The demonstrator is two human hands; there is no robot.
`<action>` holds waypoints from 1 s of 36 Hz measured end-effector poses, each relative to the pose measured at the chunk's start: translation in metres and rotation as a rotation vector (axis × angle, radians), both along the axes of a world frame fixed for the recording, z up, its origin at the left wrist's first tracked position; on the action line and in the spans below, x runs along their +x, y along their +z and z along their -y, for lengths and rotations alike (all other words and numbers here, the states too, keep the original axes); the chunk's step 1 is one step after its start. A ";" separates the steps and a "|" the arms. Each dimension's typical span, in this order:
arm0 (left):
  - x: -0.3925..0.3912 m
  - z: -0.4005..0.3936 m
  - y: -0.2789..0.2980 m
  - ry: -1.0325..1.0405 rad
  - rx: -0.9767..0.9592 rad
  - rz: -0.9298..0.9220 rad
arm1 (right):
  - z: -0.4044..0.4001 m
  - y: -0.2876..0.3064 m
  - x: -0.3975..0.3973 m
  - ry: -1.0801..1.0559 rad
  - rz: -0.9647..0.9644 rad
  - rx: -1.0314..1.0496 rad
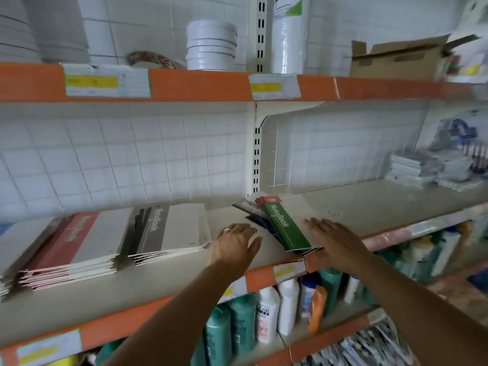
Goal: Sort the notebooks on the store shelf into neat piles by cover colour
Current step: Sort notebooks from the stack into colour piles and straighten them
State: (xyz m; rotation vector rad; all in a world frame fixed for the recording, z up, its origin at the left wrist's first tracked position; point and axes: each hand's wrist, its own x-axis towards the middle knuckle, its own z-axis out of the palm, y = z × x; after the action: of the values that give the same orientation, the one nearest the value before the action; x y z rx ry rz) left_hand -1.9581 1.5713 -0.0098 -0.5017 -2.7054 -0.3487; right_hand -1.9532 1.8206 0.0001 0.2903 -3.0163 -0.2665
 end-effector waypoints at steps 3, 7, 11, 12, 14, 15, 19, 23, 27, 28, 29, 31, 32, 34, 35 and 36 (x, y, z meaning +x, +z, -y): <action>-0.005 -0.013 0.001 0.009 -0.032 -0.011 | -0.005 0.001 -0.009 0.073 0.031 0.008; -0.010 -0.029 0.005 0.078 0.043 -0.078 | -0.012 0.008 -0.016 0.137 0.066 -0.057; -0.005 -0.050 0.006 0.163 0.134 -0.157 | -0.028 0.016 -0.022 0.251 0.103 -0.091; -0.004 -0.055 0.005 0.178 0.156 -0.192 | -0.031 0.019 -0.024 0.273 0.106 -0.116; -0.001 -0.067 0.004 0.202 0.215 -0.280 | -0.037 0.024 -0.026 0.289 0.067 -0.171; 0.000 -0.073 0.004 0.217 0.246 -0.322 | -0.040 0.026 -0.028 0.285 0.025 -0.175; 0.005 -0.098 0.002 0.236 0.174 -0.387 | -0.053 0.038 -0.035 0.241 -0.122 -0.233; 0.000 -0.127 0.004 0.156 0.006 -0.142 | -0.064 0.045 -0.037 0.238 -0.145 -0.326; -0.016 -0.143 -0.003 0.182 -0.116 0.144 | -0.069 0.048 -0.035 0.264 -0.150 -0.290; -0.020 -0.145 -0.006 0.181 -0.132 0.153 | -0.071 0.048 -0.035 0.268 -0.148 -0.279; -0.022 -0.147 -0.009 0.186 -0.152 0.158 | -0.072 0.047 -0.036 0.274 -0.149 -0.270; -0.022 -0.150 -0.012 0.202 -0.202 0.156 | -0.075 0.045 -0.038 0.277 -0.150 -0.257; -0.020 -0.150 -0.012 0.209 -0.223 0.146 | -0.077 0.044 -0.039 0.272 -0.145 -0.256; -0.016 -0.153 -0.007 0.216 -0.271 0.127 | -0.078 0.042 -0.041 0.259 -0.150 -0.261; -0.015 -0.154 -0.004 0.217 -0.292 0.118 | -0.079 0.041 -0.042 0.256 -0.161 -0.262; -0.014 -0.155 -0.001 0.217 -0.308 0.104 | -0.079 0.040 -0.042 0.252 -0.169 -0.261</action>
State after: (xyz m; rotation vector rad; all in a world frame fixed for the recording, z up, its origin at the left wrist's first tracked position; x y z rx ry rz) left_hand -1.9718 1.7260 -0.0112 -0.2717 -2.8938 0.1053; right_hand -1.9952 1.8993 0.0405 0.5836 -2.7662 0.1170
